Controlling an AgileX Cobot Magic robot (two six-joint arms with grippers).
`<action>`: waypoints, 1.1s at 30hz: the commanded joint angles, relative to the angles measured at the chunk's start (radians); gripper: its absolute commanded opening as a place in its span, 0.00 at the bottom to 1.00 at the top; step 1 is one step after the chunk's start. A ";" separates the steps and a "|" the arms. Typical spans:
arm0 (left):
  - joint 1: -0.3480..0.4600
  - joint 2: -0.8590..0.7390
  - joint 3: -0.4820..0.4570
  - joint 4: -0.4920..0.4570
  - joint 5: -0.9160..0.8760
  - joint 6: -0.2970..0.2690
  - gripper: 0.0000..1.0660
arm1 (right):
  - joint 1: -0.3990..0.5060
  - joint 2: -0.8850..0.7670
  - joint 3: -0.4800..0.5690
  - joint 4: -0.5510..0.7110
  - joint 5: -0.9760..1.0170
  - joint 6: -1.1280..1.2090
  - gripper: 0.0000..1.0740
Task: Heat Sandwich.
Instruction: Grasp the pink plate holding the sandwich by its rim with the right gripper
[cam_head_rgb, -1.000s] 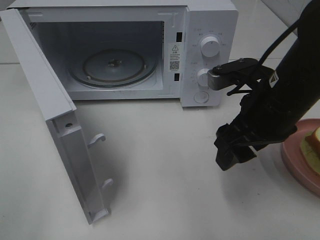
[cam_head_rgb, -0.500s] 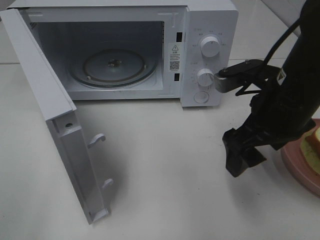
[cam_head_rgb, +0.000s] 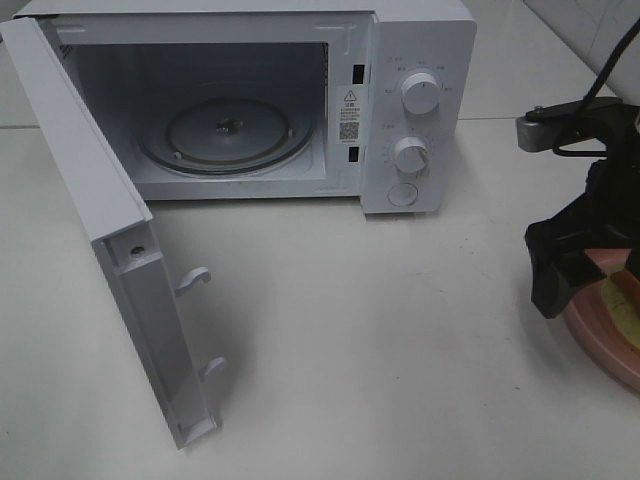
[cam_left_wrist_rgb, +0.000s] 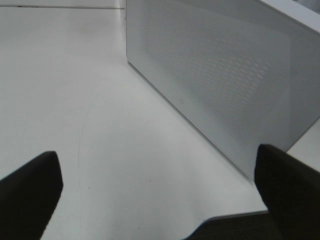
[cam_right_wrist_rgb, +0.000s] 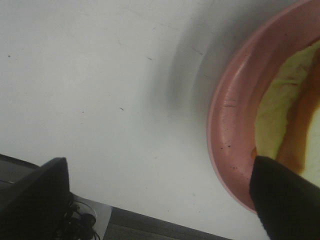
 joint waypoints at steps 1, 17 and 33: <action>-0.003 -0.017 0.003 -0.001 -0.013 -0.007 0.93 | -0.018 -0.006 -0.007 -0.031 0.012 0.019 0.87; -0.003 -0.017 0.003 -0.001 -0.013 -0.007 0.93 | -0.053 0.065 0.049 -0.053 -0.121 0.060 0.85; -0.003 -0.017 0.003 -0.001 -0.013 -0.007 0.93 | -0.053 0.210 0.056 -0.053 -0.226 0.088 0.82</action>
